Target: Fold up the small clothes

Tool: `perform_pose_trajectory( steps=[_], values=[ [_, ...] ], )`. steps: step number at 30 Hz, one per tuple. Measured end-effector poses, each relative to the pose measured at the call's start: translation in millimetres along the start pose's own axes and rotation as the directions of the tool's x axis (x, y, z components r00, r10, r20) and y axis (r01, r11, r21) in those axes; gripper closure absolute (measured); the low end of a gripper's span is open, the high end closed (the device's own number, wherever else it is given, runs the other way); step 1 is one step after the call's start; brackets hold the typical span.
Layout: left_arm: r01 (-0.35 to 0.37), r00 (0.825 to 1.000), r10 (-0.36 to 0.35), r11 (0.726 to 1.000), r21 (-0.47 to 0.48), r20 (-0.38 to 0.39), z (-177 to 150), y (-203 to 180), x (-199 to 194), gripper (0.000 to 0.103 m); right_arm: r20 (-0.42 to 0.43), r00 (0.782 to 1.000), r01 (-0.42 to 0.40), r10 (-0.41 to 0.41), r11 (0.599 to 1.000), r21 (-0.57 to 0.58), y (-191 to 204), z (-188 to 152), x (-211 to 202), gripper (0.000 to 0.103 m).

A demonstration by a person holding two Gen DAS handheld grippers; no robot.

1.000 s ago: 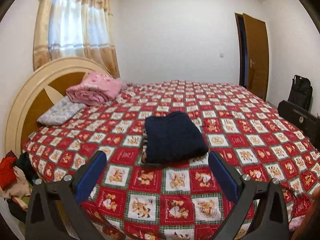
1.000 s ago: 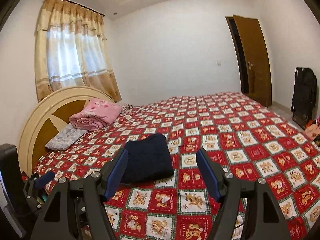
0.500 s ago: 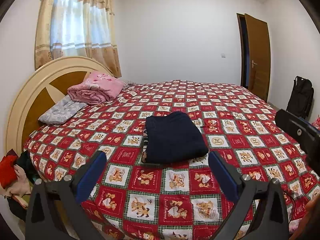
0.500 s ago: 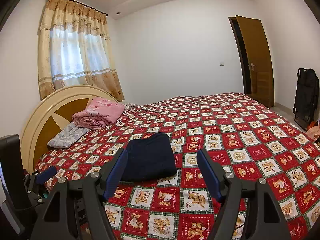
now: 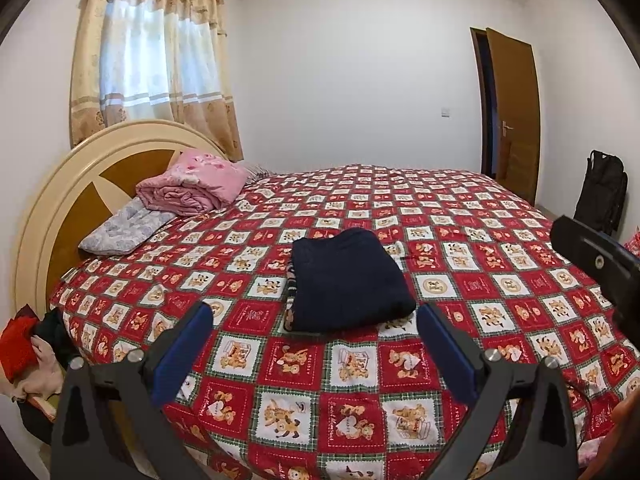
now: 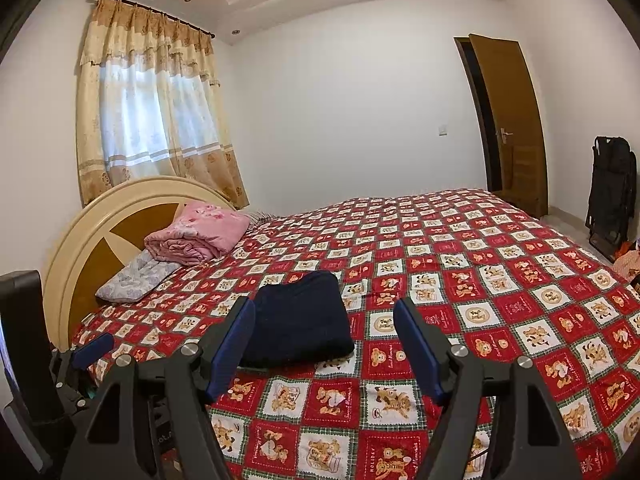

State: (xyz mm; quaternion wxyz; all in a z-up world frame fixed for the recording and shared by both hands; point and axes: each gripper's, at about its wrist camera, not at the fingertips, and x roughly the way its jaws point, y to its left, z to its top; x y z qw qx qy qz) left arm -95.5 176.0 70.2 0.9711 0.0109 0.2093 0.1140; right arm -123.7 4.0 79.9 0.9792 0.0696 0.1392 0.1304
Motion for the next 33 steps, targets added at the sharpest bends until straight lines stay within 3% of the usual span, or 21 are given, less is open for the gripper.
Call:
perform_pose_trajectory(
  steps=[28,33],
  values=[
    [-0.043,0.999,0.043,0.999,0.024,-0.006,1.4,-3.0,1.5,0.000,0.002,1.000,0.006,-0.006,1.000,0.011,-7.4,1.7,-7.2,0.030],
    [-0.015,1.000,0.015,1.000,0.024,-0.022,6.1,-4.0,4.3,0.000,0.000,1.000,0.008,-0.008,1.000,0.010,-8.1,0.9,-6.8,0.030]
  ],
)
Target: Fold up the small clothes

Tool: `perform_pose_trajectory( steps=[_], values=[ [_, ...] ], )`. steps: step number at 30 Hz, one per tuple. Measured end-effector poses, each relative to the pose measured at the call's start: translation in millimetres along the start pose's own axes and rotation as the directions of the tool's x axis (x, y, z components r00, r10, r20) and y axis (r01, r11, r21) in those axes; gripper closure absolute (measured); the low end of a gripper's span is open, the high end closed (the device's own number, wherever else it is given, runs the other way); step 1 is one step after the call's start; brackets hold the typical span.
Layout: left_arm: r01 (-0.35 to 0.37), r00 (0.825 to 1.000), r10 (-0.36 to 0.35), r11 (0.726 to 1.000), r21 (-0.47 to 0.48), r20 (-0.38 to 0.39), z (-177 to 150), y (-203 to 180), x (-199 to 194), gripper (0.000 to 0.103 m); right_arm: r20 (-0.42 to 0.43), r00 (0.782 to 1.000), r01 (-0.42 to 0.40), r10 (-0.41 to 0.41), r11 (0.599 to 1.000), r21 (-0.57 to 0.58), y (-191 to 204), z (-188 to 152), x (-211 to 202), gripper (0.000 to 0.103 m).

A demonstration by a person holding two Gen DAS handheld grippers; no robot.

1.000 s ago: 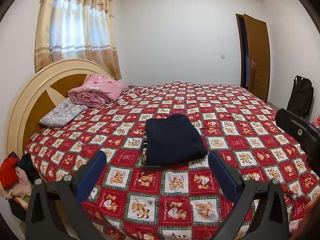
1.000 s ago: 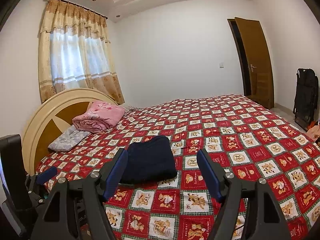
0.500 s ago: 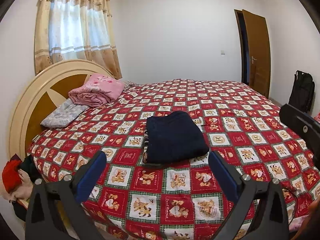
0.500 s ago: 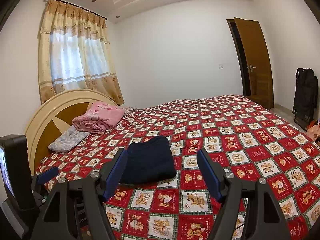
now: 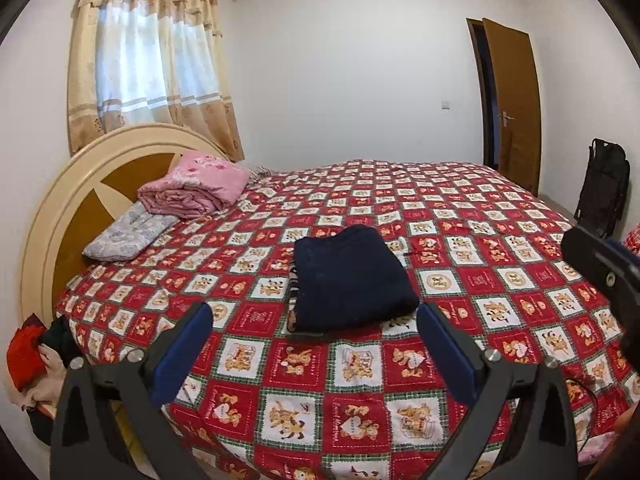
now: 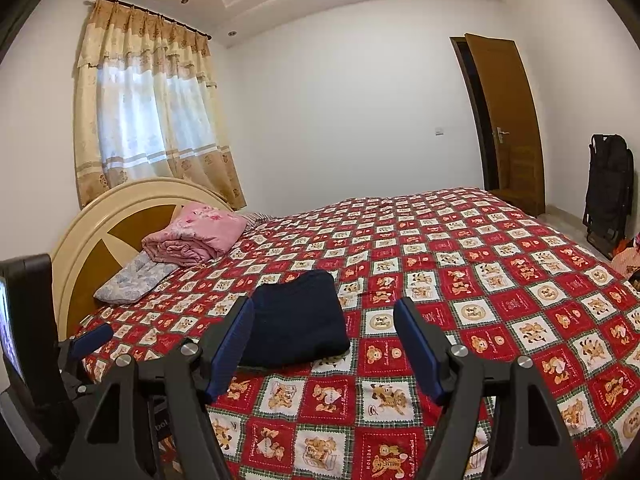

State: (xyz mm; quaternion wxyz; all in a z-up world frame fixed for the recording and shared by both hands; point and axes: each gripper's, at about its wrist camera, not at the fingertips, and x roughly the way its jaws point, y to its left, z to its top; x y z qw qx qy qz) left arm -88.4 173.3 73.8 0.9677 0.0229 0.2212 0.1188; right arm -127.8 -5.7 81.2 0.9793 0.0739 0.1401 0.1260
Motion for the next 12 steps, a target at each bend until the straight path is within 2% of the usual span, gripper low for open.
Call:
perform_pose_trajectory(
  steps=[3,5,12],
  values=[
    [0.089,0.996,-0.090,0.995,-0.041,-0.028,0.7,3.2,4.2,0.000,-0.005,1.000,0.002,-0.002,1.000,-0.002,0.0,-2.4,0.4,0.030],
    [0.119,0.992,-0.121,0.992,-0.051,-0.035,-0.8,2.3,6.1,0.000,-0.006,1.000,0.003,-0.003,1.000,0.000,-0.3,-3.2,0.4,0.030],
    [0.099,0.994,-0.100,0.995,-0.024,-0.036,-2.1,-5.0,7.5,0.000,-0.008,1.000,0.004,-0.003,1.000,0.009,-3.3,-3.1,0.7,0.030]
  ],
)
